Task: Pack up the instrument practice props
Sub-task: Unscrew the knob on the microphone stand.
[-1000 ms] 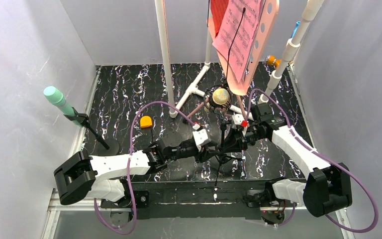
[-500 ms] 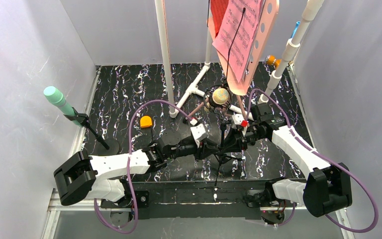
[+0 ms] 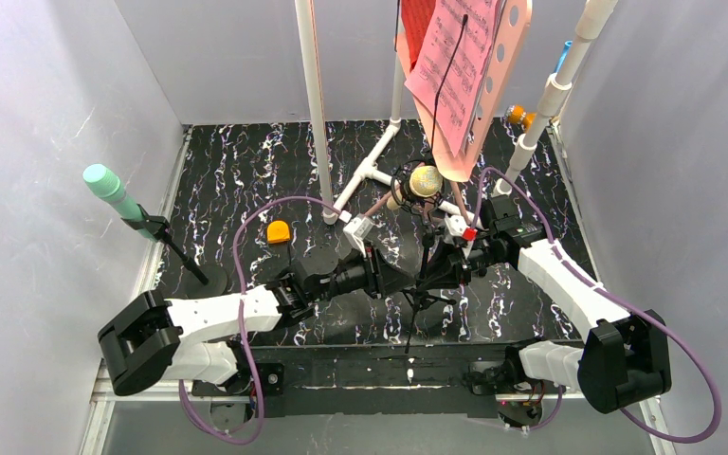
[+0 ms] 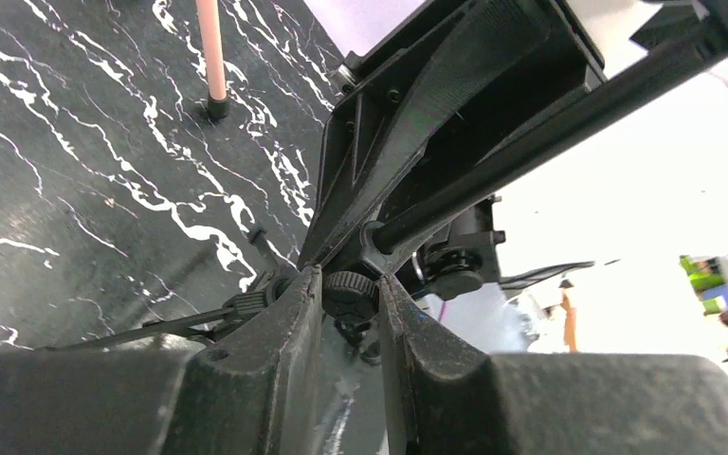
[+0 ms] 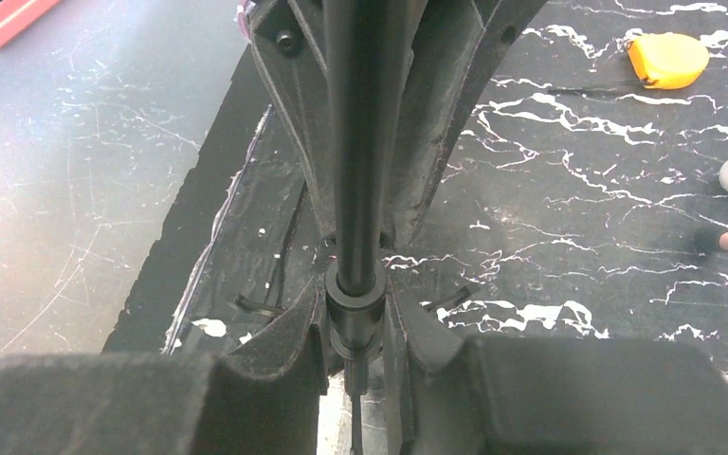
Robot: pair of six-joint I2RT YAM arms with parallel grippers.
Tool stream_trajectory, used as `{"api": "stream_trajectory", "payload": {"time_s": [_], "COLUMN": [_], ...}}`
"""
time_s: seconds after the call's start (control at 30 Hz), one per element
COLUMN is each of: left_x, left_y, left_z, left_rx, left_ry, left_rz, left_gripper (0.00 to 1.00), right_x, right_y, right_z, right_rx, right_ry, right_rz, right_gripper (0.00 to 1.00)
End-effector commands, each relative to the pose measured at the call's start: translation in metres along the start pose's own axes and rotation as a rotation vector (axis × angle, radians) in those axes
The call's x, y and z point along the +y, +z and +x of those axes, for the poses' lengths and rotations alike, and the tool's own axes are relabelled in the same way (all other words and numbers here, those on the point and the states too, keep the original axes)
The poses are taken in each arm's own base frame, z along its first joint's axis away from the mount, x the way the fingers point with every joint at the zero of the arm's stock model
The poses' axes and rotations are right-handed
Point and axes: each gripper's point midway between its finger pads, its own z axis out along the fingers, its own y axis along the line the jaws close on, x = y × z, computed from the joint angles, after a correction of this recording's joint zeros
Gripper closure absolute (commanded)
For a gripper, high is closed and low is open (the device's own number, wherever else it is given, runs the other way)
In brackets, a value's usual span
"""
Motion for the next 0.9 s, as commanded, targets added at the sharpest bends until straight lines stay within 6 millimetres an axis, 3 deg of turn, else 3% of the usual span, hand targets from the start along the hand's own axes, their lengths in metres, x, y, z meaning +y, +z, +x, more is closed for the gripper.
{"api": "stream_trajectory", "payload": {"time_s": [0.0, 0.2, 0.37, 0.7, 0.87], "left_x": [-0.023, -0.025, -0.027, -0.009, -0.016], "left_y": [-0.009, -0.014, -0.021, -0.05, -0.045], "left_z": [-0.035, -0.038, -0.041, -0.035, -0.038], "left_rx": [-0.124, -0.143, -0.165, -0.205, -0.179], "left_ry": [-0.152, -0.275, -0.291, 0.088, 0.34], "left_rz": [0.041, 0.034, 0.039, 0.009, 0.053], "left_gripper": [1.0, 0.82, 0.45, 0.11, 0.06], "right_x": [-0.003, -0.003, -0.003, -0.003, -0.003], "right_y": [-0.002, -0.003, -0.003, -0.003, -0.003], "right_z": [-0.012, -0.012, -0.012, -0.012, -0.012], "right_rx": [-0.028, -0.028, -0.029, -0.032, -0.038], "right_ry": [-0.066, -0.066, -0.065, -0.062, -0.059], "right_rz": [0.007, 0.01, 0.009, 0.009, 0.007], "right_gripper": [0.99, 0.99, 0.99, 0.99, 0.99]}}
